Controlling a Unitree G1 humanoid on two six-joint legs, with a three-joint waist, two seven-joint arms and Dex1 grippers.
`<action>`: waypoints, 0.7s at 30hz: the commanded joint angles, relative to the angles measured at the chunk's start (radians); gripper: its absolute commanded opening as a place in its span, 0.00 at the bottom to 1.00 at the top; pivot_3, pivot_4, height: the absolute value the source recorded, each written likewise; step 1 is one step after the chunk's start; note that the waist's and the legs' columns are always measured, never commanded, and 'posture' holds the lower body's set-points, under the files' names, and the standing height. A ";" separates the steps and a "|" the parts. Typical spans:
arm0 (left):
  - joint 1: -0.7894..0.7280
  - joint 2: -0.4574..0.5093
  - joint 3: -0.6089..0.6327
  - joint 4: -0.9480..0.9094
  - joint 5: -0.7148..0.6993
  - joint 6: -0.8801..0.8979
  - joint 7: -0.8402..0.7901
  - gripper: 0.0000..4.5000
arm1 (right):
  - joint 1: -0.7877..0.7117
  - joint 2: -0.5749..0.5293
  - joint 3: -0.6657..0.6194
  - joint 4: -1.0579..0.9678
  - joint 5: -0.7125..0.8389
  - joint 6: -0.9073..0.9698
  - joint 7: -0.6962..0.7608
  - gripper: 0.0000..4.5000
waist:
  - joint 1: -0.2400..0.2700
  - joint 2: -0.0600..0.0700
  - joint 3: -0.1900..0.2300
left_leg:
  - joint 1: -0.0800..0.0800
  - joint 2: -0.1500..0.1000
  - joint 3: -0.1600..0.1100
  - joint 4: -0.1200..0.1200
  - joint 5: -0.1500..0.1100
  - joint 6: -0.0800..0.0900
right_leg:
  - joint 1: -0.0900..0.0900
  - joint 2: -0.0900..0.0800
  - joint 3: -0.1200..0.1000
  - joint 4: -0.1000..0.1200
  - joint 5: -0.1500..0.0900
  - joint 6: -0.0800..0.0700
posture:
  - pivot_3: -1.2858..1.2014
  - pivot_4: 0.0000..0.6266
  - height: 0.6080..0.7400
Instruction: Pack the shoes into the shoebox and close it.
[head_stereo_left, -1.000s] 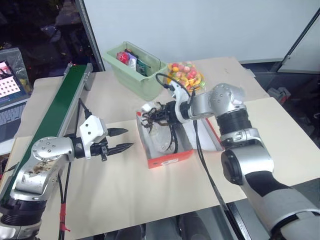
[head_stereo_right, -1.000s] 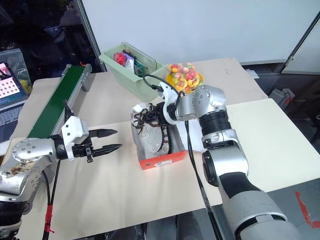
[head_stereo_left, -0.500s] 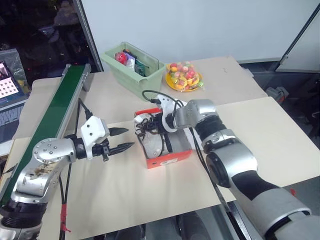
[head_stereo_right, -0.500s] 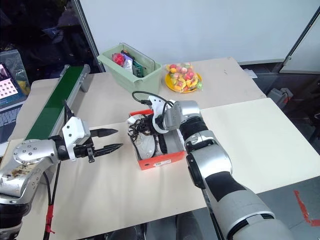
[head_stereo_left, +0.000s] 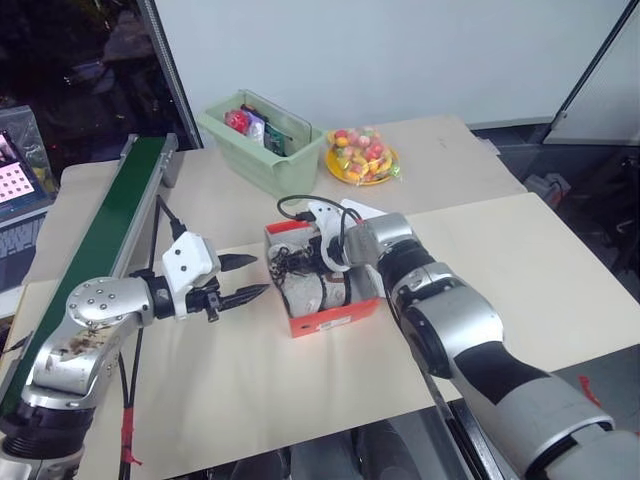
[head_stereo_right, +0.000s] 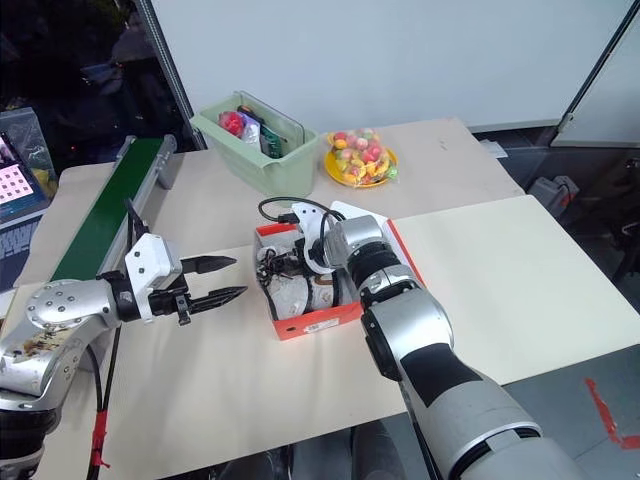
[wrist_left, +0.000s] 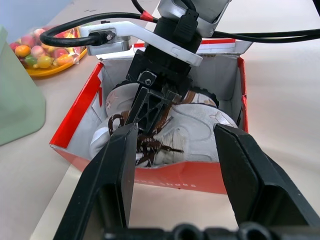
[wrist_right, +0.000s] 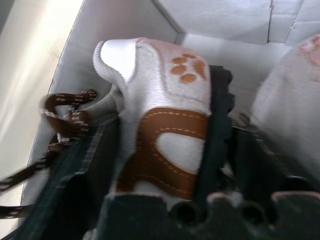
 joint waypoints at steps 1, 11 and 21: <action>-0.022 0.000 0.004 -0.006 0.004 -0.016 0.001 0.57 | -0.053 -0.012 -0.036 -0.027 0.002 0.011 0.018 0.99 | -0.004 0.000 0.000 | 0.000 0.000 -0.001 0.000 0.000 0.000 | 0.000 0.000 0.000 0.000 0.000 0.000 | 0.52 0.24 1.00; -0.060 -0.016 -0.019 0.035 0.015 -0.026 -0.011 0.57 | -0.074 -0.097 -0.102 -0.211 0.033 0.140 0.021 0.99 | -0.006 0.000 0.000 | -0.009 0.000 -0.005 0.000 0.000 0.000 | -0.008 0.000 -0.001 0.001 0.000 0.000 | 0.52 0.24 1.00; -0.093 -0.059 -0.015 0.047 -0.054 0.027 -0.017 0.57 | 0.298 -0.225 -0.297 -1.221 0.268 0.515 -0.023 0.93 | 0.023 0.000 0.000 | -0.016 -0.001 -0.010 0.001 0.000 0.001 | -0.010 -0.002 -0.005 0.000 0.000 0.001 | 0.52 0.24 1.00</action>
